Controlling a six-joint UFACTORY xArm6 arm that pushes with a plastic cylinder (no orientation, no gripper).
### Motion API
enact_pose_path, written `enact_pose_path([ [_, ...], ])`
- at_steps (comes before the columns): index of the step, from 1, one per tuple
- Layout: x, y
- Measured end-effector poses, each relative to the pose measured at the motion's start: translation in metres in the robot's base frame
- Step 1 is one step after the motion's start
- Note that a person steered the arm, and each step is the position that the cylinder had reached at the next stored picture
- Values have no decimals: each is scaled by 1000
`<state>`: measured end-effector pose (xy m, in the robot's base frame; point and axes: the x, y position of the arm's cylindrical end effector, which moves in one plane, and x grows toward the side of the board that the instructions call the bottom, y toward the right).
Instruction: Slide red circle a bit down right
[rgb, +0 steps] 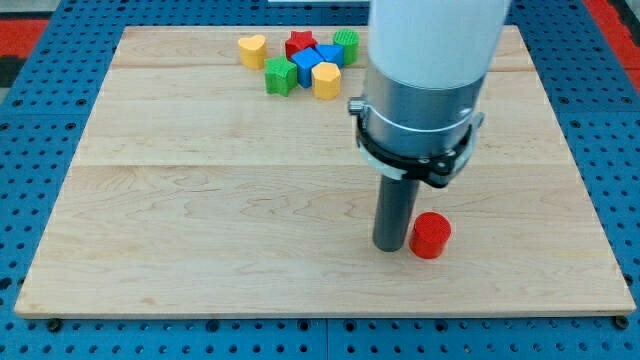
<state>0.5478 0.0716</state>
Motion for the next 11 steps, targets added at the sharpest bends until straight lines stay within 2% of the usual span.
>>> enact_pose_path([
  [3,0,52],
  [5,-42,31],
  [6,-46,36],
  [9,-14,107],
  [10,-32,109],
  [11,-98,99],
])
